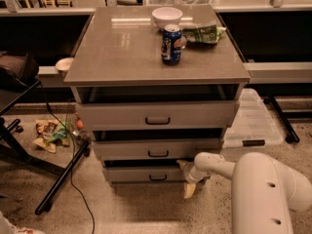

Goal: Open bottom drawer

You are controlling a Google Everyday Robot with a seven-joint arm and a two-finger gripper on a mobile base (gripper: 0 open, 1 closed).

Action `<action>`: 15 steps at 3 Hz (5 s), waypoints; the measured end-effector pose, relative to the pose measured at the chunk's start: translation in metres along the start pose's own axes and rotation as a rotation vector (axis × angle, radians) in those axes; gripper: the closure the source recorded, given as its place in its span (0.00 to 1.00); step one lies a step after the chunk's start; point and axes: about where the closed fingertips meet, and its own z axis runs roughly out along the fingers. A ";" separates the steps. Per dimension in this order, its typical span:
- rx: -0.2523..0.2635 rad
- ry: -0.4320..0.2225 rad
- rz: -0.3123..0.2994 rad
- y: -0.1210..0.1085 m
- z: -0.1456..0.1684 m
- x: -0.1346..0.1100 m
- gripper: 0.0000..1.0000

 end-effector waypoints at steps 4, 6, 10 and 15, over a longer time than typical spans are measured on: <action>-0.091 0.028 0.063 -0.027 0.056 0.008 0.19; -0.158 0.085 0.110 -0.005 0.043 0.020 0.64; -0.171 0.095 0.133 0.010 0.034 0.022 0.43; -0.362 0.141 0.331 0.090 0.015 0.021 0.02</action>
Offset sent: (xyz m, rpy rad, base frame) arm 0.0566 0.0081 -0.0342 -0.0132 0.0296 -0.0662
